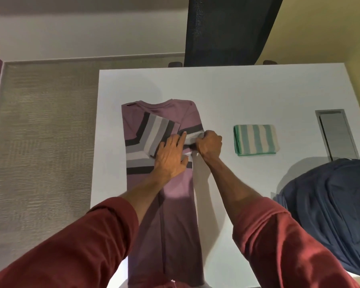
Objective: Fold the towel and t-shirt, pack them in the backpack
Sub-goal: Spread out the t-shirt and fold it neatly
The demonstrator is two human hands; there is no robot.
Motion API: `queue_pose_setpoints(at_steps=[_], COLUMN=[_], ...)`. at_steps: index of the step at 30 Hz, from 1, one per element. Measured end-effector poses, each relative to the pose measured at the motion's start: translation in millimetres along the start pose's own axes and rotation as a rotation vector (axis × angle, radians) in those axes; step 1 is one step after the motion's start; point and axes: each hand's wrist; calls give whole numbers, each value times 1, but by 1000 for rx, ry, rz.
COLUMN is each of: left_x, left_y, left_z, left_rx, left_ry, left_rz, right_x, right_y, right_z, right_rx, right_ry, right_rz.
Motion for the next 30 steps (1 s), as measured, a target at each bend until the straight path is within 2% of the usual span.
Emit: queue_pose_setpoints(at_steps=[3,7,10,14,16,18,20,22,27,30], left_x=[-3,-1,12,34,44,55,63,71,85,87], left_y=[16,37,46,48,46,48,50,50,45,38], left_z=[-3,-18,-27,-42,-41,-41,-44,-48,-49,-50], left_rx=[-38,-158,-289,-251,-332,-417,-410,-402,-368,-281], left_ry=[-102,-432,-483,-617,-665,-744,-832,-881,-980,-1125], left_rz=[-87,-262,-308,-341,-440,-586,-768,-877,-902,-928], right_x=[17,55,80,99,99,95,85,69,38,22], right_y=[-2,0,6,7,6,5,1,-8,-22,-30], right_z=[-3,-3,-3,-2,1,7,13,17,35,53], right_rx=[-26,15,48,220,283,248,121,27,41,41], right_ry=[189,360,427,464,511,538,448,263,-56,-126], right_rz=[0,-68,-108,-265,-336,-276,-186,-178,-467,-504])
Point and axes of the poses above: each hand's wrist, its own y-axis towards the middle knuckle, its own z-axis out of the palm, x = y × z, and after that the axes turned 5 degrees about z, right-handed
